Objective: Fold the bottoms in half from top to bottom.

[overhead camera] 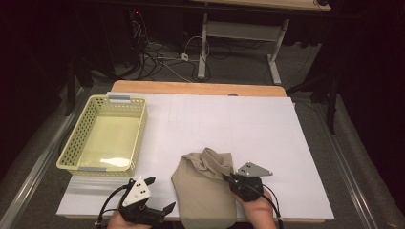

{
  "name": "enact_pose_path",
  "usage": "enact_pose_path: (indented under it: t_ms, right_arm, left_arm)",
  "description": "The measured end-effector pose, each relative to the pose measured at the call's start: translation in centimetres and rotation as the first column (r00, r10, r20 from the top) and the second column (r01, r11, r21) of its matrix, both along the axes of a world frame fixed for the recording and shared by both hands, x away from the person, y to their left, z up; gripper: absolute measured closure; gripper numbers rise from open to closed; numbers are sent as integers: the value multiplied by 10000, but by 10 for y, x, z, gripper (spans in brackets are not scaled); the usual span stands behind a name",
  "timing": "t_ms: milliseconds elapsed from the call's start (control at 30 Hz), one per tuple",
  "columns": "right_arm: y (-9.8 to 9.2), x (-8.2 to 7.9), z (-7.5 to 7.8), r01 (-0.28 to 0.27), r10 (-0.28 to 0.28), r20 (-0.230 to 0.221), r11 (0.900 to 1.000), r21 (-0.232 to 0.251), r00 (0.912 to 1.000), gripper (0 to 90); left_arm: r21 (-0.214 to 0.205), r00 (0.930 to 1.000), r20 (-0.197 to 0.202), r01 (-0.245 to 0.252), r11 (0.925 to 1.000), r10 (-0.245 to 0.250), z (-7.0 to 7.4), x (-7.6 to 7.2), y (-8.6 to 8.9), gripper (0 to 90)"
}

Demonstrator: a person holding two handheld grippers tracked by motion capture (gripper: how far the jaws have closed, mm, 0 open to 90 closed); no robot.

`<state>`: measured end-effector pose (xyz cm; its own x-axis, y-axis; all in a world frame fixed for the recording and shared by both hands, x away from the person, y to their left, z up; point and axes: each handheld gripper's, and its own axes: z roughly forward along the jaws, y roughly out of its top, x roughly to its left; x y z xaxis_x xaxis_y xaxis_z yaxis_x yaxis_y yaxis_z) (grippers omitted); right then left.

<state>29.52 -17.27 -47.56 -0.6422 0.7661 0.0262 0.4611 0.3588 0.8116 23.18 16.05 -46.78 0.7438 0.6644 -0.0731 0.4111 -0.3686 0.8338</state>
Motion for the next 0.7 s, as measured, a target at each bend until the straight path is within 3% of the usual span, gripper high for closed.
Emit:
enact_pose_path:
  t_ms: [133,367,533,700]
  right_arm:
    - [-2,-7,-7,55,-59,-289,9999,-146,9996,816]
    - [-9,-22,-4,262,-263,-142,9996,-113,9996,545]
    - [-22,-34,7,645,-649,137,9975,291,9978,490]
    - [-26,-32,24,752,-775,486,9960,480,9958,487]
  left_arm:
    - [-33,10000,-3,74,10000,-74,0,2,-4,0]
    - [67,9997,0,239,9997,-239,0,7,-12,0]
    - [22,9998,1,198,9998,-198,1,8,-12,0]
    - [-7,9999,46,157,9999,-157,3,8,-12,0]
